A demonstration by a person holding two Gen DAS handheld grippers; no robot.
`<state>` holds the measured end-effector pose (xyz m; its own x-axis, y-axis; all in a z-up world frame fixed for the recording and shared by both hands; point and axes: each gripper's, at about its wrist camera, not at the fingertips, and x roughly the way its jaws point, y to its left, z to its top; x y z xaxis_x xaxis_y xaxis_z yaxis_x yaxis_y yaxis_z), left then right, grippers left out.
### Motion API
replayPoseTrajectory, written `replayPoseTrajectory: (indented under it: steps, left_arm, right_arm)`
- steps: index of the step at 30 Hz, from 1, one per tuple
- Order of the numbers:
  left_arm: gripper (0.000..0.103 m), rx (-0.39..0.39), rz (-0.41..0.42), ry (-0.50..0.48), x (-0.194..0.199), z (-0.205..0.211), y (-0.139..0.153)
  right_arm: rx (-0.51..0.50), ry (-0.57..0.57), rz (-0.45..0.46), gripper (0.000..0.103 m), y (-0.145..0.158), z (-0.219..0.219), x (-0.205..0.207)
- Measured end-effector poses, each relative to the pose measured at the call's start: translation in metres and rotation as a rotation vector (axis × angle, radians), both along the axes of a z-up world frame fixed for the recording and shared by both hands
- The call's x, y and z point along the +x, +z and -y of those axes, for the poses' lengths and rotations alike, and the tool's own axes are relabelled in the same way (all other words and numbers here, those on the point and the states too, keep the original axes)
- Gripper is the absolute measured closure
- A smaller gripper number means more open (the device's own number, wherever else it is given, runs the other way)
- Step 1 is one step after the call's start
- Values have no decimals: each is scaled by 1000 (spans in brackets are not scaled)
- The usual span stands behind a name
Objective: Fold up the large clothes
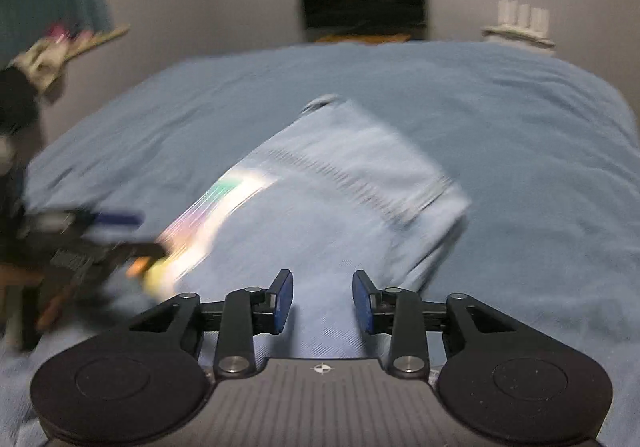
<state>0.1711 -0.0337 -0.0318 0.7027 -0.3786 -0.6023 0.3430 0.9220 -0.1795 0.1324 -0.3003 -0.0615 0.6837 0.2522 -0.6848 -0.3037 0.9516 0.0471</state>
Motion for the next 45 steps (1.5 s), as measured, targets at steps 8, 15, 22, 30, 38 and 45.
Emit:
replayPoseTrajectory:
  steps: [8, 15, 22, 30, 38, 45]
  left_arm:
    - [0, 141, -82, -125, -32, 23, -5]
    - [0, 328, -111, -228, -59, 62, -17]
    - [0, 254, -238, -112, -59, 50, -21]
    - [0, 308, -155, -89, -72, 57, -18]
    - [0, 306, -51, -65, -74, 64, -8]
    - [0, 286, -43, -58, -74, 62, -7]
  right_arm:
    - [-54, -118, -93, 54, -25, -1, 20]
    - [340, -322, -153, 26, -21, 36, -20]
    - [55, -310, -305, 24, -52, -14, -26]
    - [48, -340, -318, 19, -57, -15, -23]
    - [68, -358, -211, 13, -43, -12, -33]
    - [53, -351, -206, 13, -41, -14, -31]
